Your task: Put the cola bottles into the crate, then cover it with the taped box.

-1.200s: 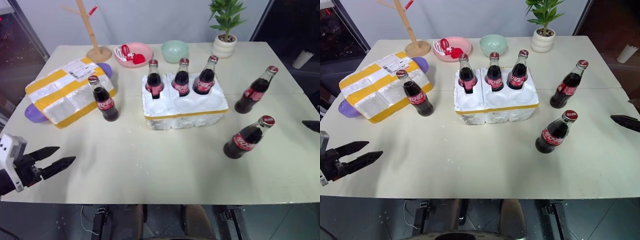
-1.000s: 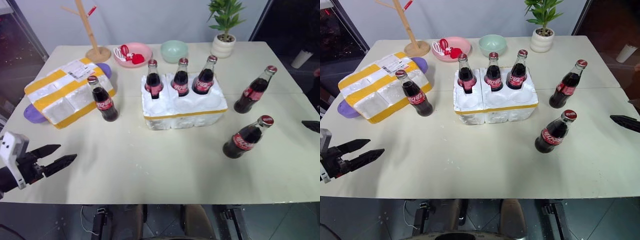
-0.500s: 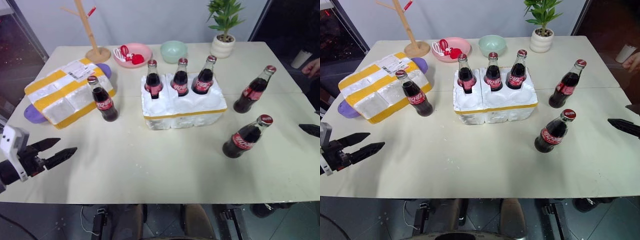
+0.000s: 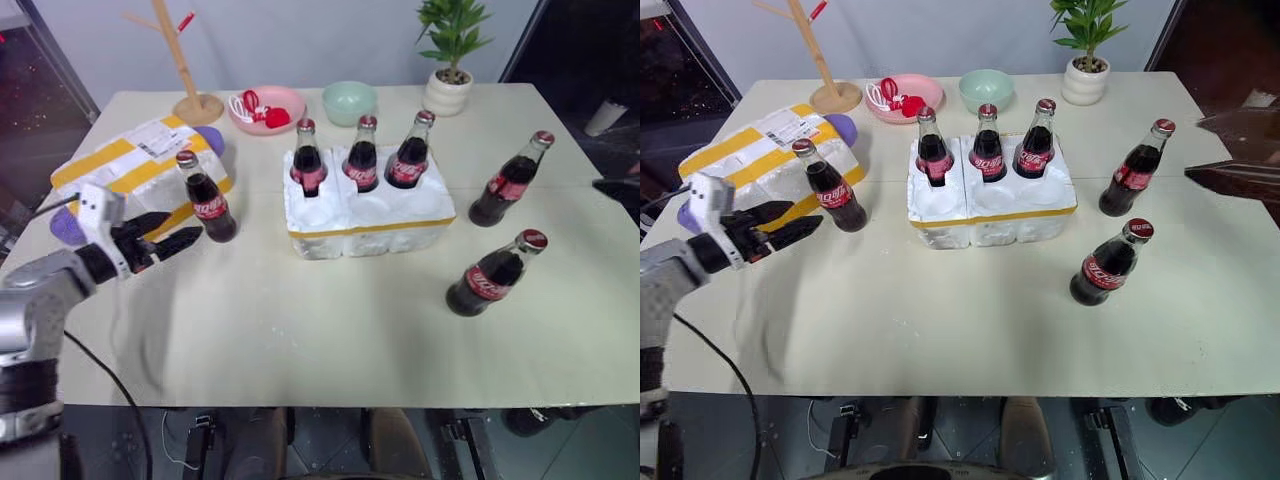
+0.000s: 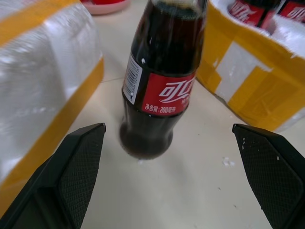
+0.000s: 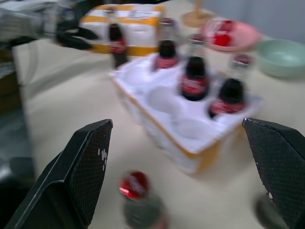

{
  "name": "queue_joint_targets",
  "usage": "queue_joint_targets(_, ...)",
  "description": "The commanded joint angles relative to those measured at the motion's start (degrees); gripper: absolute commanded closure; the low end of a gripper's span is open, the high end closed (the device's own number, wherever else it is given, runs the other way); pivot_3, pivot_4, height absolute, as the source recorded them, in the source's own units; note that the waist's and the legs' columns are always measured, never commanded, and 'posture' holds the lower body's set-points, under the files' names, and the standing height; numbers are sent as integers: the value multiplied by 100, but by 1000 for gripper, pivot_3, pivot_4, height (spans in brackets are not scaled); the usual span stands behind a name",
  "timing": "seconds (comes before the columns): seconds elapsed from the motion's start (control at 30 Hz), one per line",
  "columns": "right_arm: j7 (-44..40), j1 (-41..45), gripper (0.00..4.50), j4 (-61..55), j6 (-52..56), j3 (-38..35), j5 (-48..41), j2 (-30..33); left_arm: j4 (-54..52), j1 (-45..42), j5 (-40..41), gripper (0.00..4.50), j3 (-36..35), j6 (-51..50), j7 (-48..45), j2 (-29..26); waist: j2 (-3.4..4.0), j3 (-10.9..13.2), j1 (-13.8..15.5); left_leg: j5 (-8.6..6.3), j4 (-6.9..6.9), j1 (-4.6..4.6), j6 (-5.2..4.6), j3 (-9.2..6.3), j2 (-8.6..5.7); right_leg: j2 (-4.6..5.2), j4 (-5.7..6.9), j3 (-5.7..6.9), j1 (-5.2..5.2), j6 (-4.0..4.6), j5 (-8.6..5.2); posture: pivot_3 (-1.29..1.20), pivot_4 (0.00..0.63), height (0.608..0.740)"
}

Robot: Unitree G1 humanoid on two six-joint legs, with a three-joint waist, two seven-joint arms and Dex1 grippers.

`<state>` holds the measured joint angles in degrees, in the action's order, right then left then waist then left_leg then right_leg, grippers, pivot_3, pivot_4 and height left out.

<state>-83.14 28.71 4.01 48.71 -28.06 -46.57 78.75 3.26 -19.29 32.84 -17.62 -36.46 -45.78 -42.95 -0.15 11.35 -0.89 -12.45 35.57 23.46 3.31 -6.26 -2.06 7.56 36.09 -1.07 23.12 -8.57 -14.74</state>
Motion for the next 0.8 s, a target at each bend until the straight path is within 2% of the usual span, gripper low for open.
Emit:
queue_joint_targets(0.03,236,237,0,-656,446,-230,-581,7,484,-463,-365,37,248,451,32,109,-1,0,4,0,0,0,0,0,0,0,1,0,1,0,0,0,150,739)
queue_joint_targets(0.2,423,4,0,-1382,783,-494,-971,-171,1093,-1006,-618,37,526,800,-41,388,-5,2,19,0,1,1,0,-1,0,0,2,1,0,-2,1,0,150,739)
queue_joint_targets(0.4,830,50,0,-1803,1001,-477,-1406,-392,1838,-1540,-929,37,747,1278,-164,645,-7,4,16,0,11,3,0,-2,-1,0,5,1,-1,-11,6,0,150,739)
queue_joint_targets(0.5,968,15,0,-1840,993,-451,-1476,-476,1933,-1611,-955,900,735,1427,-279,688,-9,4,2,0,12,4,-1,-2,-1,0,5,1,0,-12,7,0,150,739)
queue_joint_targets(0.57,1017,-33,0,-1862,974,-464,-1489,-507,1933,-1617,-956,1799,718,1419,-309,682,-8,4,11,0,12,4,-1,-2,-1,0,5,1,1,-12,7,0,150,739)
queue_joint_targets(0.73,1228,-79,0,-1889,985,-526,-1562,-642,1686,-1634,-760,1790,640,962,-559,462,-9,4,7,0,12,4,-1,-2,-2,0,7,0,1,-13,7,0,150,739)
queue_joint_targets(0.8,1308,-166,0,-1926,994,-592,-1582,-677,1339,-1727,-275,1790,493,298,-910,274,-14,7,2,0,11,5,-1,-4,-1,-1,8,1,2,-13,7,0,150,739)
